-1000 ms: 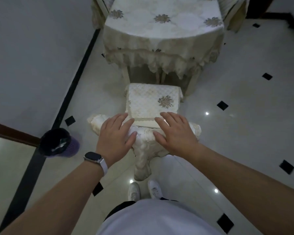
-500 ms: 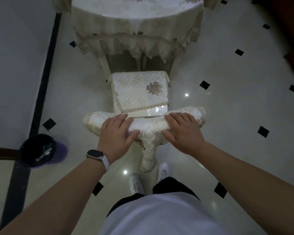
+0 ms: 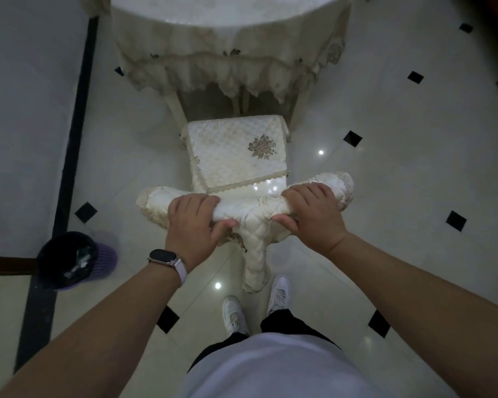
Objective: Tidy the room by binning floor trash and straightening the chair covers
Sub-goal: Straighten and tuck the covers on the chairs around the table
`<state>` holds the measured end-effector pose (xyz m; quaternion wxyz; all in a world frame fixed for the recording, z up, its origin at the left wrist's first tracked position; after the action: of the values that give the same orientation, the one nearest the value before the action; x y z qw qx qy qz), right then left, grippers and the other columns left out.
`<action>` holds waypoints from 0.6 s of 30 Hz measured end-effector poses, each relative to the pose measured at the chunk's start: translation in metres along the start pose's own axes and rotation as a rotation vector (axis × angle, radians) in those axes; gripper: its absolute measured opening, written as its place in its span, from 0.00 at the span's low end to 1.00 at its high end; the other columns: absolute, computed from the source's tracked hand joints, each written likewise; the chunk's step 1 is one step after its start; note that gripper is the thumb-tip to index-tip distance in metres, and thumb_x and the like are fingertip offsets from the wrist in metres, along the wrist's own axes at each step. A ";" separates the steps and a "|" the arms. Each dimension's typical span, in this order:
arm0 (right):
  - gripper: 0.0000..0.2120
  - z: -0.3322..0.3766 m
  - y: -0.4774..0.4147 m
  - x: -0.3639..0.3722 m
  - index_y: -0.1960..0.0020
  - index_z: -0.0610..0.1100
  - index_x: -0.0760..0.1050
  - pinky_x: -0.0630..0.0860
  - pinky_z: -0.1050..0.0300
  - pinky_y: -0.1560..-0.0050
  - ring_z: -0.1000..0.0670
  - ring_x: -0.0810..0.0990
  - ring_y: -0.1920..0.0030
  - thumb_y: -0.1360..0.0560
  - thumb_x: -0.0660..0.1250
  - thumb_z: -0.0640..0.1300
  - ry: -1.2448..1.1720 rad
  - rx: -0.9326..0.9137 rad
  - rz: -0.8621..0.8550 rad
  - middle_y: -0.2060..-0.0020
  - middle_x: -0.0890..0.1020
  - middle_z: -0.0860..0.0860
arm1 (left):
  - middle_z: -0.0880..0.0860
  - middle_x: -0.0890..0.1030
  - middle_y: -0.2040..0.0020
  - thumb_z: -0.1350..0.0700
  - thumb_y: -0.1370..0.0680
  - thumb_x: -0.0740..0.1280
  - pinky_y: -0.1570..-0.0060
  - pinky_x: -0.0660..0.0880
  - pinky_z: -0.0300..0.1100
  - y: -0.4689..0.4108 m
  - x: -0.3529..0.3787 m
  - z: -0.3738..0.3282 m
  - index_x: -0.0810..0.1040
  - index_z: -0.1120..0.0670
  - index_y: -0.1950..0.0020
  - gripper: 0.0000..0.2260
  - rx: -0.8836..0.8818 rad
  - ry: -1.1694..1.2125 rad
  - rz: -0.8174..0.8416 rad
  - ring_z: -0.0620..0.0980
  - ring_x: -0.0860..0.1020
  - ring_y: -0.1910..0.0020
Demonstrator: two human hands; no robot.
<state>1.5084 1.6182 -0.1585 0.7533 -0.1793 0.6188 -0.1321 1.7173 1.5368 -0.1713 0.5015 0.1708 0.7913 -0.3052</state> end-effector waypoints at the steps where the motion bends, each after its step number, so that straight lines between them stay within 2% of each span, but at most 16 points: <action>1: 0.30 -0.004 -0.006 0.000 0.51 0.41 0.78 0.72 0.46 0.47 0.42 0.80 0.54 0.21 0.54 0.66 0.000 -0.006 -0.004 0.55 0.82 0.46 | 0.56 0.81 0.52 0.32 0.21 0.54 0.44 0.66 0.51 -0.007 0.000 0.000 0.79 0.58 0.47 0.30 0.000 0.001 -0.004 0.57 0.76 0.51; 9: 0.31 -0.030 -0.044 -0.003 0.52 0.41 0.79 0.69 0.48 0.48 0.44 0.80 0.55 0.21 0.53 0.67 -0.009 -0.035 -0.077 0.56 0.82 0.47 | 0.54 0.80 0.55 0.32 0.21 0.54 0.47 0.66 0.51 -0.050 -0.008 0.001 0.79 0.57 0.50 0.30 -0.006 -0.014 -0.052 0.57 0.77 0.54; 15: 0.28 -0.051 -0.091 -0.007 0.51 0.43 0.79 0.68 0.49 0.49 0.45 0.79 0.55 0.22 0.54 0.66 -0.037 -0.037 -0.084 0.57 0.82 0.48 | 0.54 0.80 0.56 0.31 0.21 0.52 0.49 0.64 0.48 -0.096 -0.024 0.006 0.80 0.57 0.50 0.31 -0.039 -0.026 -0.106 0.56 0.76 0.55; 18: 0.29 -0.058 -0.113 -0.009 0.51 0.43 0.78 0.67 0.49 0.50 0.44 0.79 0.56 0.22 0.53 0.66 -0.021 -0.032 -0.085 0.57 0.82 0.48 | 0.54 0.80 0.56 0.31 0.21 0.53 0.50 0.66 0.49 -0.118 -0.027 0.011 0.80 0.57 0.50 0.31 -0.048 -0.027 -0.109 0.57 0.77 0.55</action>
<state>1.4528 1.5138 -0.1116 0.7504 -0.2189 0.6048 -0.1523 1.6684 1.4412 -0.1141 0.4986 0.1111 0.7997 -0.3153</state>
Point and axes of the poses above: each hand's wrist, its own y-axis away from the middle knuckle, its own x-axis out of the palm, z = x × y, the point moved 8 cm from there along -y, towards the middle knuckle
